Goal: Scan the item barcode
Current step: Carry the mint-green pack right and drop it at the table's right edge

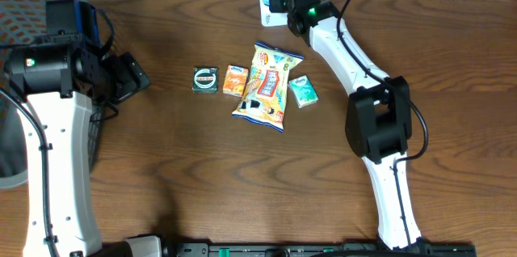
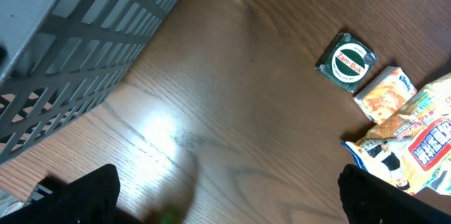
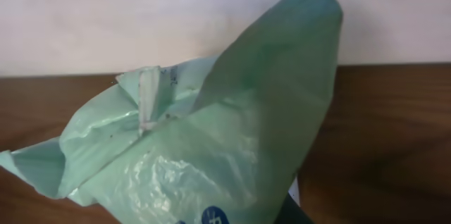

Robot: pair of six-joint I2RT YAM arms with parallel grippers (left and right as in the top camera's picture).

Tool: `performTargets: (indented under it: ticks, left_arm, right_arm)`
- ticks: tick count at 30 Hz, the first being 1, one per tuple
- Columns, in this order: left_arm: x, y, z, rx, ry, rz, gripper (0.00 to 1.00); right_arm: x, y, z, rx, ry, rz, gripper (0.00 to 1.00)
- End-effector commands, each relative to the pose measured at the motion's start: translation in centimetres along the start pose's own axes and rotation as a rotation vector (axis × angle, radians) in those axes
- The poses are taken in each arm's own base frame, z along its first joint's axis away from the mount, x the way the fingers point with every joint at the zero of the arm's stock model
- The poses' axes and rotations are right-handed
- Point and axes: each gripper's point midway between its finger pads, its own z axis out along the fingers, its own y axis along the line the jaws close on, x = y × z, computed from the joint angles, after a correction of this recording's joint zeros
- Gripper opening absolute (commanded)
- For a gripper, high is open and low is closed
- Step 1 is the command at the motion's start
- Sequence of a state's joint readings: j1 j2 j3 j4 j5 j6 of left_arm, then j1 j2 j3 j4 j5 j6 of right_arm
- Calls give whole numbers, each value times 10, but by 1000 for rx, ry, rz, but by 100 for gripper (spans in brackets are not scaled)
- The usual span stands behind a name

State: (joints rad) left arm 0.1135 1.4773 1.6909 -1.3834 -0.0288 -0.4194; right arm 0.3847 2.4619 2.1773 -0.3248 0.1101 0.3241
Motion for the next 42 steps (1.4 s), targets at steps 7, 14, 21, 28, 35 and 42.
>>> performTargets:
  ticks: [7, 14, 21, 28, 35, 42]
  left_arm:
    - [1, 2, 3, -13, 10, -6, 98]
    - [1, 2, 3, -12, 10, -6, 98]
    - [1, 2, 3, -13, 10, -6, 98]
    - [1, 2, 3, -13, 10, -6, 98]
    - [1, 2, 3, -13, 10, -6, 98]
    - [1, 2, 3, -13, 10, -6, 98]
  right_arm:
    - [-18, -7, -2, -15, -38, 11, 1]
    - [-81, -89, -56, 122, -101, 78, 1]
    - [-56, -261, -120, 474, 99, 206, 1]
    - [16, -405, -194, 801, 349, 355, 1]
    - [43, -492, -249, 909, 354, 535, 5]
    - [50, -510, -242, 726, 311, 666, 22]
